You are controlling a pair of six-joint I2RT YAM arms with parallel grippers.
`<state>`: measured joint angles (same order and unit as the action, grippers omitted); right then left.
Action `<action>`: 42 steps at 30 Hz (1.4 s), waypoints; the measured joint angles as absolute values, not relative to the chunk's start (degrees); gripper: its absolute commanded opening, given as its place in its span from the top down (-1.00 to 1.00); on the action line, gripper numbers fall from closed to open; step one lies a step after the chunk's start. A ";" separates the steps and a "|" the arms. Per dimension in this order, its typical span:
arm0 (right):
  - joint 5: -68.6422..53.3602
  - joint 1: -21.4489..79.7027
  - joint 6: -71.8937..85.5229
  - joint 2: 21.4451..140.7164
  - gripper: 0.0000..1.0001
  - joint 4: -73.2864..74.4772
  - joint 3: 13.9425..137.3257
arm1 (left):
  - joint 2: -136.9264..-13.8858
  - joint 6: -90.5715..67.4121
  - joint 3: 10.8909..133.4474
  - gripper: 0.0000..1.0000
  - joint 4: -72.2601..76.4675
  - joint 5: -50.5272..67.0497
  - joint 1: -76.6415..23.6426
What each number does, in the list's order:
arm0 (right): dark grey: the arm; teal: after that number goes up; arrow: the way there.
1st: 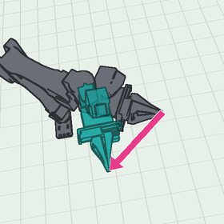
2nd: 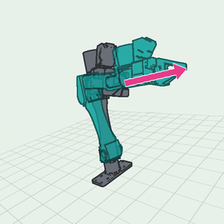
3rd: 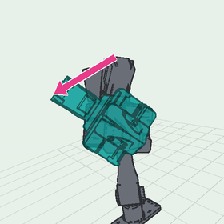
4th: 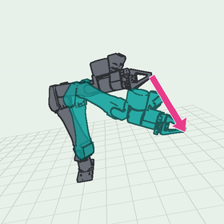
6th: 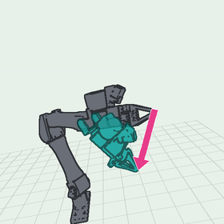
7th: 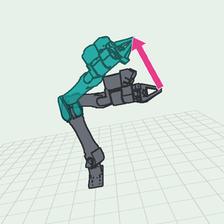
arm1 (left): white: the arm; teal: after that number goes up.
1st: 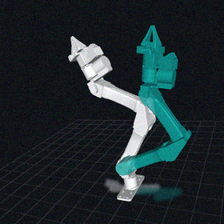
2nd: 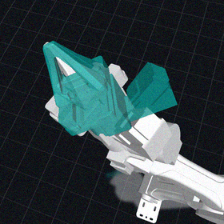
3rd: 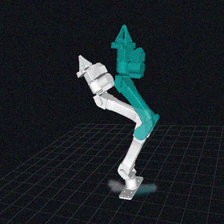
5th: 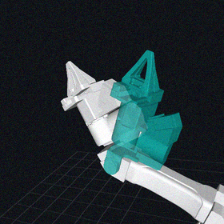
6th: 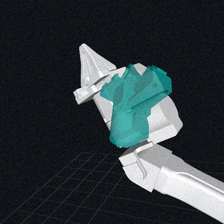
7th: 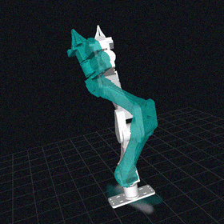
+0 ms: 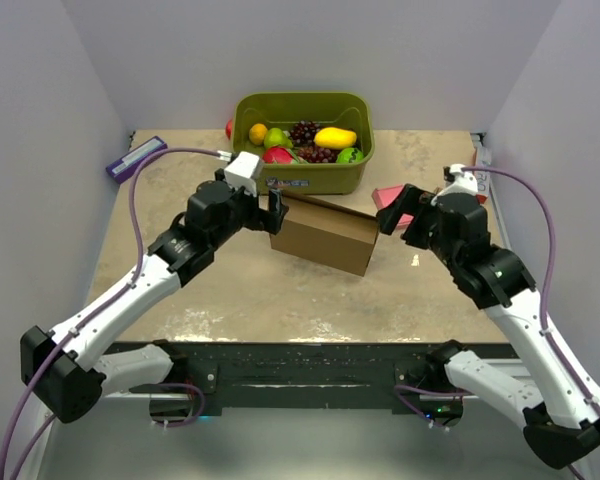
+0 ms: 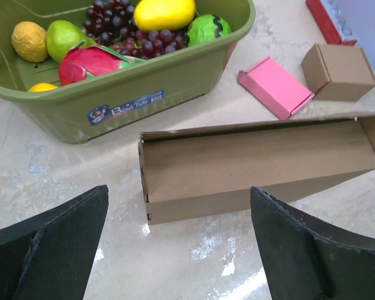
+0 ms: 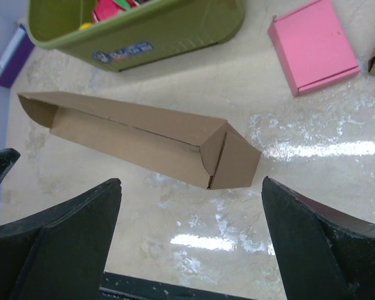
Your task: Fold the paper box
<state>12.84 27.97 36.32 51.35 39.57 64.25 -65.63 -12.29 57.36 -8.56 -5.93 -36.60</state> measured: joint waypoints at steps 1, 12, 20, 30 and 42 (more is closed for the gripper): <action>13.43 27.97 36.73 50.59 -0.96 39.27 64.25 | -65.10 -13.02 57.36 -0.99 -8.43 -5.80 -36.05; 20.56 28.03 38.65 39.35 -0.98 30.55 61.34 | -67.72 -20.03 62.19 -0.99 -7.33 4.95 -22.48; 25.61 28.01 39.68 38.85 -0.98 28.95 60.86 | -74.02 -22.09 65.21 -0.85 -7.25 10.39 -20.47; 17.78 28.08 42.81 57.04 -0.98 29.82 58.92 | -80.25 -21.98 67.94 -0.69 -7.35 13.08 -19.99; 17.02 28.05 44.69 54.37 -0.95 29.12 57.19 | -81.78 -21.98 68.18 -0.62 -6.98 14.90 -19.94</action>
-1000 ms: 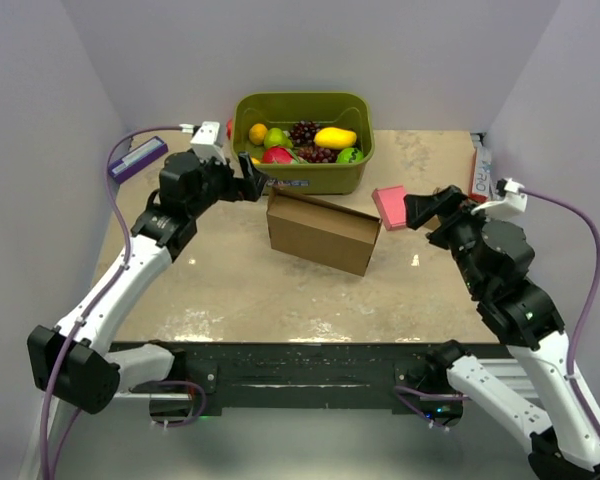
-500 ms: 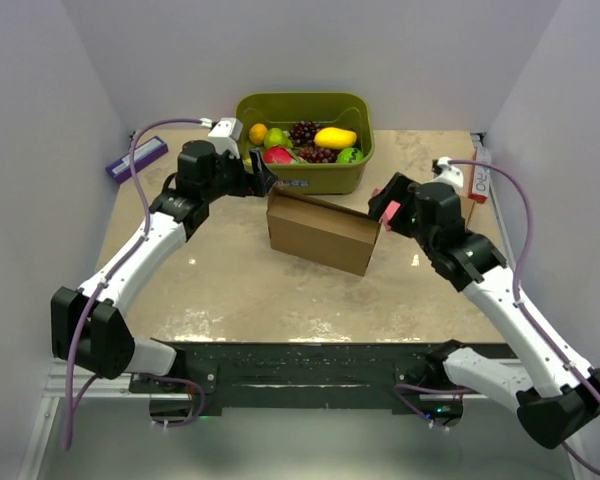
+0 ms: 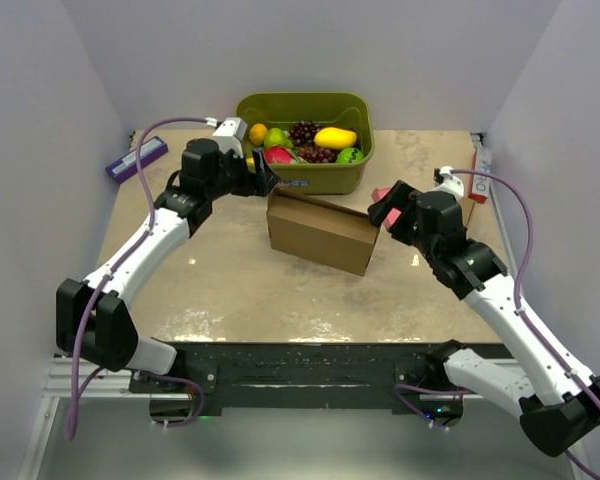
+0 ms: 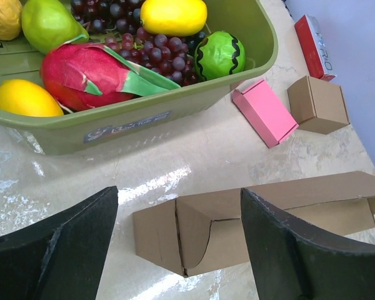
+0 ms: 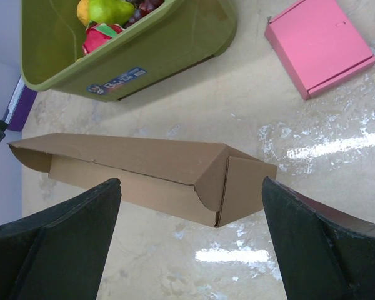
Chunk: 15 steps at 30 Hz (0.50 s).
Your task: Fold the paper box
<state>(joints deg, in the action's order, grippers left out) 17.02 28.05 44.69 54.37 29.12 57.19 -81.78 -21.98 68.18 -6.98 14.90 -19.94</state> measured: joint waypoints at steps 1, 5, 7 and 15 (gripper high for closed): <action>17.04 28.05 44.73 54.70 -0.94 29.08 57.19 | -81.84 -21.98 68.18 -0.61 -6.90 15.03 -19.94; 17.28 28.05 44.82 56.36 -0.93 29.02 57.19 | -82.48 -21.98 68.18 -0.59 -6.81 15.38 -19.94; 17.39 28.08 44.80 57.12 -0.92 28.86 57.19 | -82.91 -21.98 68.18 -0.57 -6.81 15.51 -19.94; 17.54 28.05 44.77 59.05 -0.83 27.94 57.17 | -83.57 -21.96 68.10 -0.48 -6.52 16.23 -19.94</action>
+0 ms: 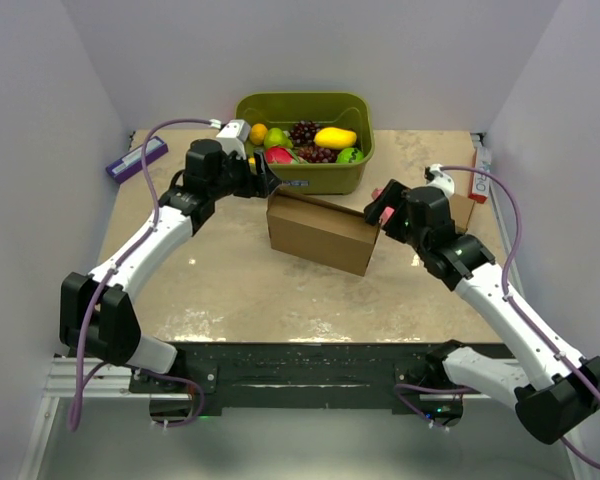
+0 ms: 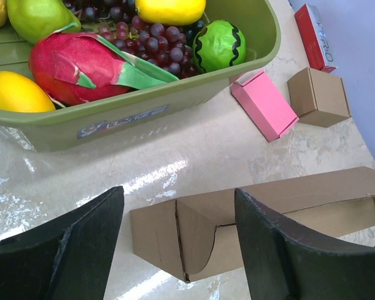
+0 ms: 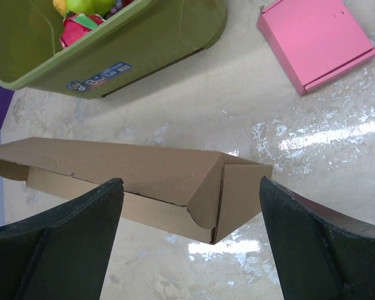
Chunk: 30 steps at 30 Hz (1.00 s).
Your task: Fold the paper box
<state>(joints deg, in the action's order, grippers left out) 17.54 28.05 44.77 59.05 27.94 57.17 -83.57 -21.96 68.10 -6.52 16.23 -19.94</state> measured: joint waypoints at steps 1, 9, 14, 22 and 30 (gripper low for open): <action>17.54 28.08 44.77 59.05 -0.82 27.73 57.17 | -83.59 -21.96 68.07 -0.46 -6.42 16.27 -19.94; 18.15 28.08 44.51 59.66 -0.78 26.39 56.38 | -84.12 -21.96 67.96 -0.36 -5.34 16.40 -19.94; 18.55 28.08 44.31 59.68 -0.70 26.11 55.77 | -84.14 -21.96 67.57 -0.32 -4.58 16.60 -19.94; 18.46 28.08 44.66 59.46 -0.53 24.56 54.28 | -83.74 -21.98 64.60 -0.29 -2.11 16.71 -19.94; 18.41 28.08 45.06 59.20 -0.43 24.16 53.60 | -82.48 -21.98 62.43 -0.28 -0.99 16.62 -19.94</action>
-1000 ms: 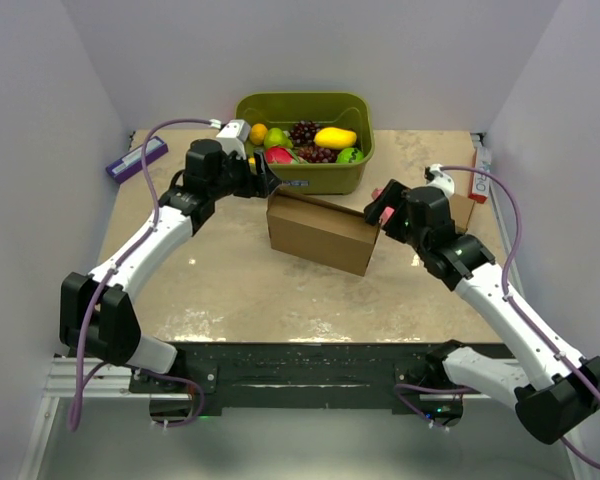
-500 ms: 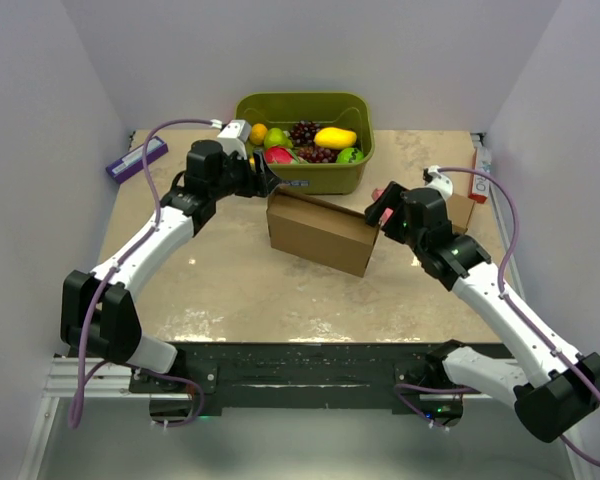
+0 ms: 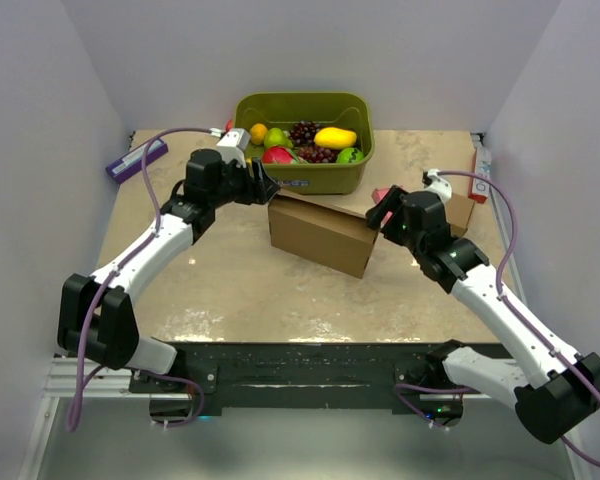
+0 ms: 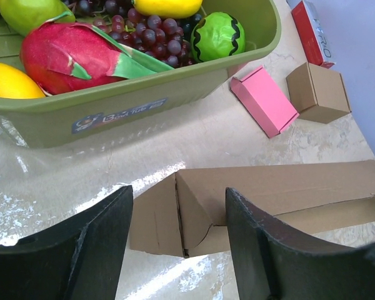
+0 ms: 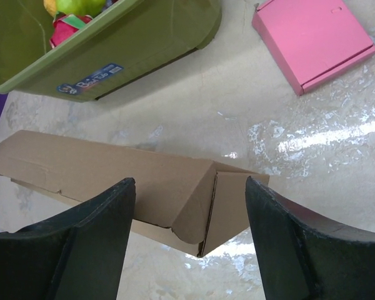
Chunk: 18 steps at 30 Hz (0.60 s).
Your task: Fold the paper box
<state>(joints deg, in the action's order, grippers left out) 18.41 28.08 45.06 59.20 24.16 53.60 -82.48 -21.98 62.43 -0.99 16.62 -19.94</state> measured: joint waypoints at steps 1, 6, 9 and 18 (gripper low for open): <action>18.39 28.08 45.08 59.16 -0.43 24.10 53.41 | -82.43 -21.98 62.33 -0.28 -0.93 16.62 -19.94; 18.00 28.08 45.56 58.30 -0.43 23.81 52.27 | -82.04 -21.98 61.91 -0.27 -0.93 16.56 -19.94; 17.58 28.08 45.76 57.32 -0.48 23.57 51.20 | -81.95 -21.98 61.69 -0.27 -0.97 16.53 -19.97; 16.99 28.08 46.02 52.75 -0.50 23.79 48.12 | -80.97 -21.91 61.10 -0.27 -1.85 16.32 -20.45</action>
<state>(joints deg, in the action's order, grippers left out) 16.99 28.08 46.02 52.75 23.79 48.12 -80.97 -21.91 61.10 -1.85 16.32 -20.45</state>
